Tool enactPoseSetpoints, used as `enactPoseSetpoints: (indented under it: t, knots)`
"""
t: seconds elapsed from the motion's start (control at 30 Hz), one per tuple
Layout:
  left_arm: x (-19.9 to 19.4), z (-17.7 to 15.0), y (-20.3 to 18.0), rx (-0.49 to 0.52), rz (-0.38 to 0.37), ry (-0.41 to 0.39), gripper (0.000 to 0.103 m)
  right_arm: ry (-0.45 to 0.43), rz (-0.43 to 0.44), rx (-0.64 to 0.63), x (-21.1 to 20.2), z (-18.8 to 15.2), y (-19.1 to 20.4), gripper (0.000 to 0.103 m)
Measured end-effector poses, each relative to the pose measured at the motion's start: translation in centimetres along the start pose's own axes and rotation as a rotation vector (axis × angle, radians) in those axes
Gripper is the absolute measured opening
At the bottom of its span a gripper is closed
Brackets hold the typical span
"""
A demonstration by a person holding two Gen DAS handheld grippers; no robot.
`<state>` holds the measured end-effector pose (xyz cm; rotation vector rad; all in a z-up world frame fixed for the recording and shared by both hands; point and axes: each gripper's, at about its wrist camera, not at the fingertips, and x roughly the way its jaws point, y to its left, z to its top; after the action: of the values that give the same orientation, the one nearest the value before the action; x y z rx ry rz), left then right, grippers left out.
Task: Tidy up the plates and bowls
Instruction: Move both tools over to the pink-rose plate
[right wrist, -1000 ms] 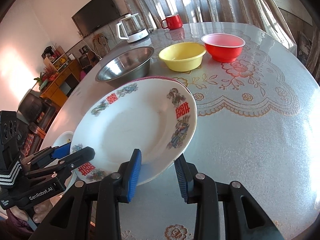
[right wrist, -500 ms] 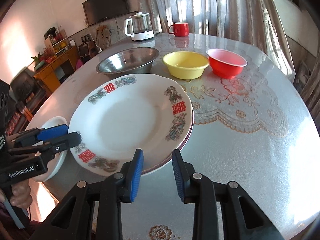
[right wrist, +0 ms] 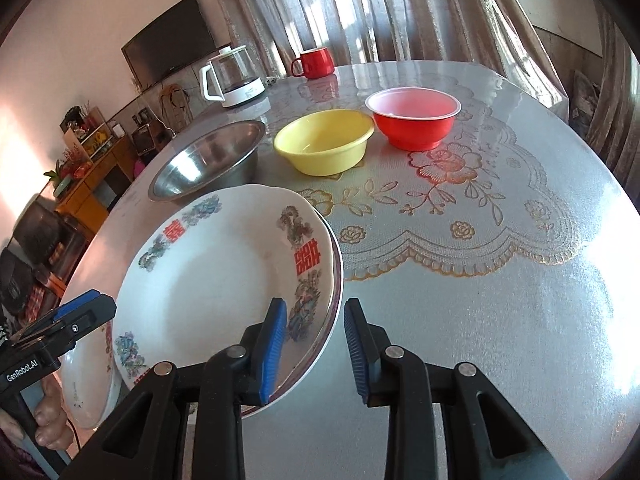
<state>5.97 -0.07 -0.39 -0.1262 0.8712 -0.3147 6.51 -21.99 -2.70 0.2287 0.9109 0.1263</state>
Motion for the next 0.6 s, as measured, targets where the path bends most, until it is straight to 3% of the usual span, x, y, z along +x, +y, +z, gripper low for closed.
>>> enactPoseSetpoints:
  t: [0.2,0.33,0.6]
  knots:
    - [1.0,-0.1,-1.2,0.068,0.005,0.005,0.061,-0.013,-0.032,-0.041,0.3,0.2,0.3,0.023]
    - [1.2,0.0,-0.6,0.042,-0.022,0.022,0.061,-0.018,-0.055,-0.063,0.3,0.1,0.6,0.024]
    - [0.2,-0.4,1.1,-0.015,0.018,0.001,0.063,0.009,-0.046,-0.051,0.8,-0.1,0.7,0.033]
